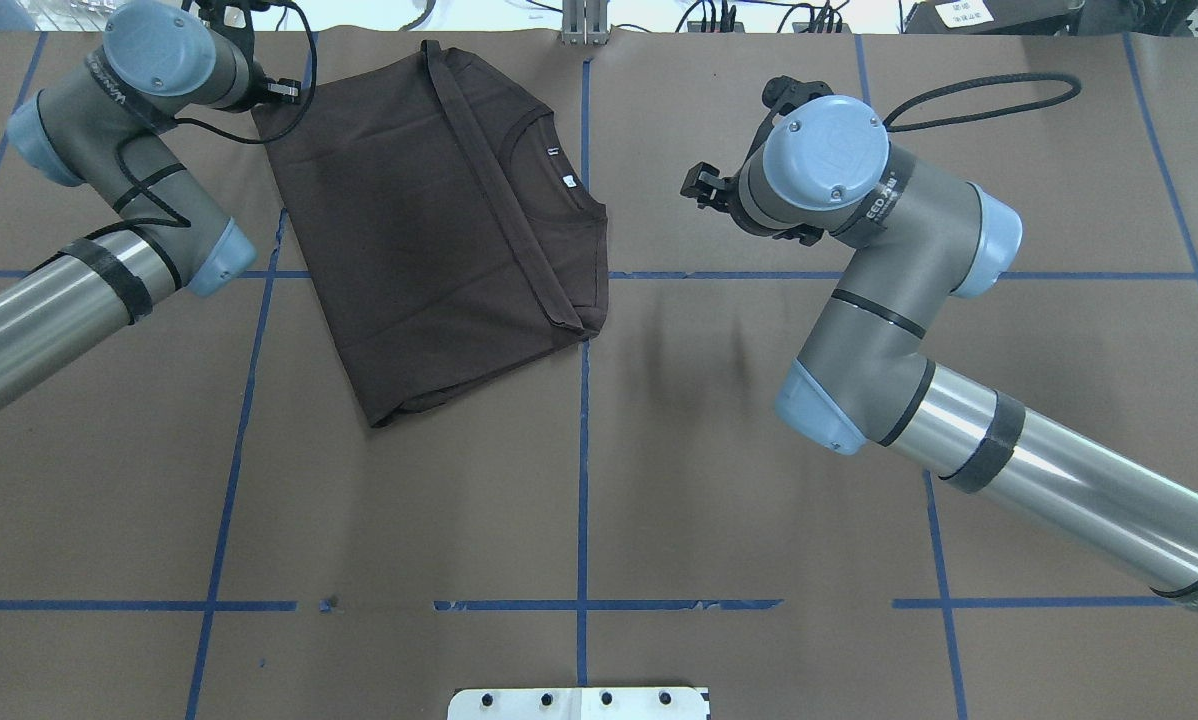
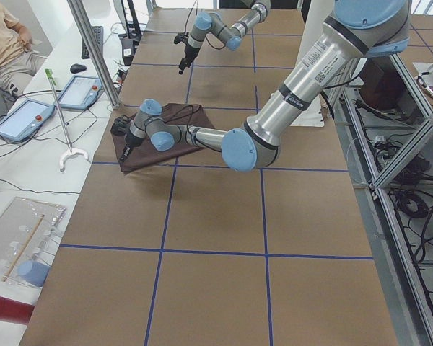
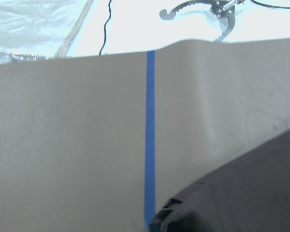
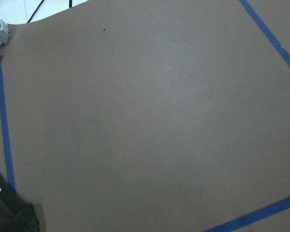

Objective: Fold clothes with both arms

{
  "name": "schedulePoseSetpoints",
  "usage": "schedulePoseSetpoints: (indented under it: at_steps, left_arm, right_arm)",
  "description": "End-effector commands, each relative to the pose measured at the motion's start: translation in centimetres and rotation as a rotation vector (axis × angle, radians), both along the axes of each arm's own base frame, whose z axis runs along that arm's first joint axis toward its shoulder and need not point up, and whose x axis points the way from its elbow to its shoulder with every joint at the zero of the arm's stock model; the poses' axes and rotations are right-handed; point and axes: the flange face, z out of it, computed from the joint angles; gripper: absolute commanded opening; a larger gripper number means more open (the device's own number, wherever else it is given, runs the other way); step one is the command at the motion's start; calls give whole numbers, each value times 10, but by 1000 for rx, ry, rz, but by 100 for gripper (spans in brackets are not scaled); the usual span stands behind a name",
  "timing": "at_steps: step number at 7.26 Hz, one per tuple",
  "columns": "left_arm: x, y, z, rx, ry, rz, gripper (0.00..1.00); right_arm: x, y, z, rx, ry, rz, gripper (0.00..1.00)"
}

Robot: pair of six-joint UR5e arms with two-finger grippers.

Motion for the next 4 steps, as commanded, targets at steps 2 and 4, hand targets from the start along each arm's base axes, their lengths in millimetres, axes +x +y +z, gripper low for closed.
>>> schedulePoseSetpoints:
  at_steps: [2, 4]
  left_arm:
    - [-16, 41, -21, 44, 107, 102, 100]
    - [-12, 43, -20, 39, 110, 104, 100]
  right_arm:
    - [-80, -7, -64, -23, -32, 106, 88]
    - [-121, -9, -77, -10, 13, 89, 85]
